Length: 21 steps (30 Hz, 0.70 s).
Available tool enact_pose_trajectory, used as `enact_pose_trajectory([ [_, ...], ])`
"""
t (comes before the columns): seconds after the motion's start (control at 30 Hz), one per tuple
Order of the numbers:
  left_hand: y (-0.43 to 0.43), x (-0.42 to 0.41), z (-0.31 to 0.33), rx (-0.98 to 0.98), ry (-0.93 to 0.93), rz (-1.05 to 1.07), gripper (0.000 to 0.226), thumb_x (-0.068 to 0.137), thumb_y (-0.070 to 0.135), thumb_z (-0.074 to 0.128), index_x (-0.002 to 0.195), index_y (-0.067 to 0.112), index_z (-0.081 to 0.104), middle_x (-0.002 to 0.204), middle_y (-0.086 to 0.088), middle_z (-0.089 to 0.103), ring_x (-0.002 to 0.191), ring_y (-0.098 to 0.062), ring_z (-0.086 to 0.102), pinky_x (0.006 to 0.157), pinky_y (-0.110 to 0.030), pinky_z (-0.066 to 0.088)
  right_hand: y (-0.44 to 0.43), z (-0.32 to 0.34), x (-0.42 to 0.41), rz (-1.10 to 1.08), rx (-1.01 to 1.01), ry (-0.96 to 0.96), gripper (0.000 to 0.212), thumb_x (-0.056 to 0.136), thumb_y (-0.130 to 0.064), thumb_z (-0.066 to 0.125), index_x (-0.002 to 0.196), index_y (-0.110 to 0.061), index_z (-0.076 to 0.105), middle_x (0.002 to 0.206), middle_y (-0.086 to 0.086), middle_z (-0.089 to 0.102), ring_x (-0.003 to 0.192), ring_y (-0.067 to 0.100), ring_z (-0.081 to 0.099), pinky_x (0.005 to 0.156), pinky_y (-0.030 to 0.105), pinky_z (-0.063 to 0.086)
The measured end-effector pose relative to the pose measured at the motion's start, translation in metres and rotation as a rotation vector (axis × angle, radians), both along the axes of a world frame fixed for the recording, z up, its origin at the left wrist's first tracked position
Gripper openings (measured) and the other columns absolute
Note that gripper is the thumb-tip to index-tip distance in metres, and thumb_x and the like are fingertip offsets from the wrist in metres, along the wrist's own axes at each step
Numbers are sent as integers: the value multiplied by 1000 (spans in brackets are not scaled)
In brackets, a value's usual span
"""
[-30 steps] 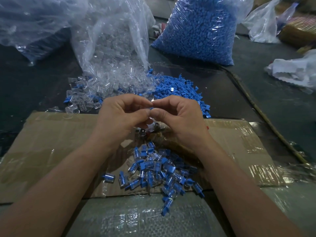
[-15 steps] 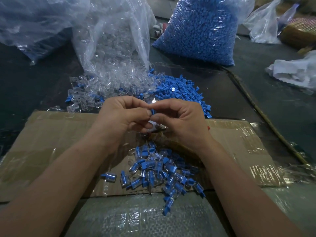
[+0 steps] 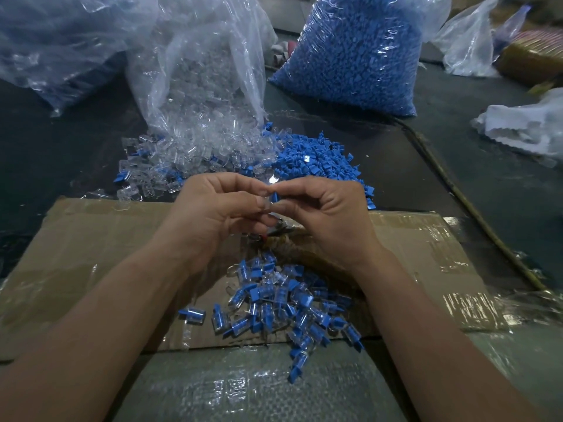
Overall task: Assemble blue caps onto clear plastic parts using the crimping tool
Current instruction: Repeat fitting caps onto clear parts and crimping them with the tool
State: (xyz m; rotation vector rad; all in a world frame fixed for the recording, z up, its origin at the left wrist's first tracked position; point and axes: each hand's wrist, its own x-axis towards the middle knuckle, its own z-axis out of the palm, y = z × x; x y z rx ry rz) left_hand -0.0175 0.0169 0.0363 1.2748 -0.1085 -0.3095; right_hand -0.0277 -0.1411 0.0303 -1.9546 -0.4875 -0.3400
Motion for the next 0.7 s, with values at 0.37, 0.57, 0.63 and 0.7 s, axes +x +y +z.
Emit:
enact_pose_trajectory([
  [0.37,-1,1,-1,45,38,-18,13,50,6,66,63,6,63,56,-8,64,47,-17,63,44,-18,51,0,-3,1,9,-61,-50,27,73,7,67,100,6,66,91,1,65,88,8,64,77,17,53],
  [0.57,-1,2,-4,66,-9,-20,6,54,7,66,56,12,68,56,-8,64,48,-16,63,43,-17,49,1,-1,1,11,-108,-97,27,73,2,69,100,2,67,92,-1,65,88,11,65,78,22,54],
  [0.63,-1,1,-5,55,-16,-7,7,55,8,66,57,13,69,57,-9,65,48,-16,62,44,-17,49,0,1,0,15,-132,-56,29,73,-4,71,102,-4,68,90,-7,65,85,6,65,77,17,53],
  [0.7,0,1,-5,28,9,13,5,57,7,66,60,10,67,58,-10,65,49,-16,62,44,-18,49,-5,6,0,-5,-155,91,32,72,-15,73,103,-15,67,85,-19,63,82,-1,64,76,13,51],
])
